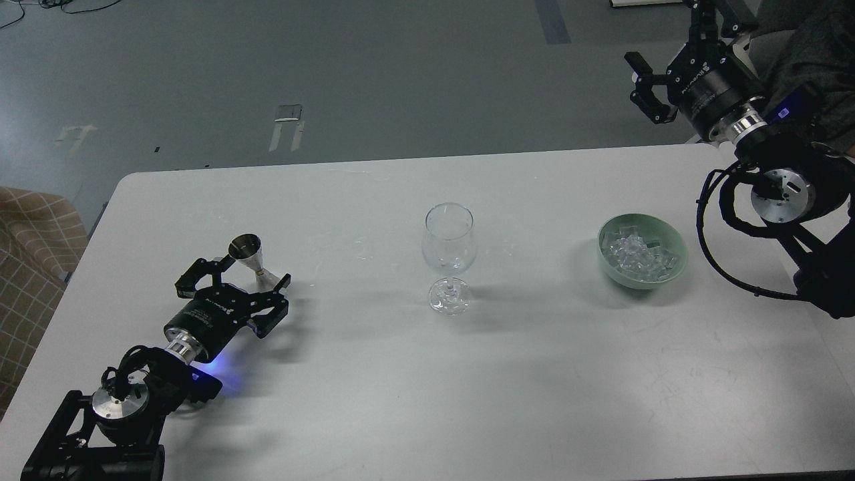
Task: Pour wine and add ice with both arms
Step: 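Close the left gripper around the metal jigger, then lift the jigger with the left gripper and carry it toward the wine glass, then position the jigger above the wine glass rim with the left gripper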
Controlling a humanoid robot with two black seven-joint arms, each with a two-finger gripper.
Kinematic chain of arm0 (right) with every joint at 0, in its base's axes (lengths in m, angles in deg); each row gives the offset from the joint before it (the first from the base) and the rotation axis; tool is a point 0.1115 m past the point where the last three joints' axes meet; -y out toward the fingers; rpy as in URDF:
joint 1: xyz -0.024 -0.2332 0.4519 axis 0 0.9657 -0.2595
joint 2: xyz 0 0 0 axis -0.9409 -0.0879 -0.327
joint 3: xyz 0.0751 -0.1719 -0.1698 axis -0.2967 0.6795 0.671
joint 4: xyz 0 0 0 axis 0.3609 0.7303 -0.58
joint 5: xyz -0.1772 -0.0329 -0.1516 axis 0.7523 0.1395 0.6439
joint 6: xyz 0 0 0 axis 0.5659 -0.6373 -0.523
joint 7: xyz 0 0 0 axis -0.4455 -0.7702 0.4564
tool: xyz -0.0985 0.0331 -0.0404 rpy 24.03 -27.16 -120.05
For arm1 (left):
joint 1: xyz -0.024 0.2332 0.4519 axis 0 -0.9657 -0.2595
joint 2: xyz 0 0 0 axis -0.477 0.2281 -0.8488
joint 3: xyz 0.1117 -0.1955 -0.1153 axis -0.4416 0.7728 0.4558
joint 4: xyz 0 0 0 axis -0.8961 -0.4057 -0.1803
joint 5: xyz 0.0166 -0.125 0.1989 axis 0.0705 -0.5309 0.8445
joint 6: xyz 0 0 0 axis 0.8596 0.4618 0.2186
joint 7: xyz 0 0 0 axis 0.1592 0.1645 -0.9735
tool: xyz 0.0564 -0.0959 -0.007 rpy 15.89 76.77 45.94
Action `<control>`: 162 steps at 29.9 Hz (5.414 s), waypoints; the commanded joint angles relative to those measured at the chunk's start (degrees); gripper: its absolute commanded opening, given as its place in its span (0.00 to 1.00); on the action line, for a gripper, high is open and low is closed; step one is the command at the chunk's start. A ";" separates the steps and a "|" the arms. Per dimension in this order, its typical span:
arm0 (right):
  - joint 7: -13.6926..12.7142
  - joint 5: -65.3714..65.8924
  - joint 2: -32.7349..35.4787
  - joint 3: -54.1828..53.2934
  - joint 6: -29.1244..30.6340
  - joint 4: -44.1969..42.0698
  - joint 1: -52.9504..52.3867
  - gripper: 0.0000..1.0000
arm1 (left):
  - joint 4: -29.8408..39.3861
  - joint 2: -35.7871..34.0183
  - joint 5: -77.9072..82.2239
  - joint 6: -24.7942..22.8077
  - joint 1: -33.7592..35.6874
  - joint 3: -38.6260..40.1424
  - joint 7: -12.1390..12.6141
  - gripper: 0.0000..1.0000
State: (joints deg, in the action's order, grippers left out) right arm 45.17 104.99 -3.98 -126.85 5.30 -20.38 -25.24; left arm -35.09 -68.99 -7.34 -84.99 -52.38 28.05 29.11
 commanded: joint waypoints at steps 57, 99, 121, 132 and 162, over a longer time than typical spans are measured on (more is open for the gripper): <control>0.00 0.08 0.03 0.00 -0.23 0.00 0.29 1.00 | 0.88 4.05 0.89 4.27 4.67 -1.84 -4.82 0.00; 0.27 -0.01 0.03 -0.62 -0.14 0.26 2.75 1.00 | 40.53 9.15 11.09 34.42 2.82 -13.88 -2.62 0.00; 0.36 -0.01 0.03 -0.79 -0.14 0.79 3.19 1.00 | 44.48 8.89 22.25 35.31 2.91 -16.87 -0.86 0.00; 0.36 -0.01 0.03 -0.79 -0.14 0.88 3.19 1.00 | 44.92 9.15 28.05 35.31 3.70 -20.56 -0.86 0.00; 0.44 -0.01 0.03 -0.79 -0.14 0.88 3.28 1.00 | 45.10 8.45 43.08 35.31 6.86 -23.01 -0.77 0.00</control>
State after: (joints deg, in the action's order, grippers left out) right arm 45.59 104.99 -4.04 -127.65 5.16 -19.50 -21.95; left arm 10.00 -60.43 34.51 -49.68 -45.98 6.14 28.29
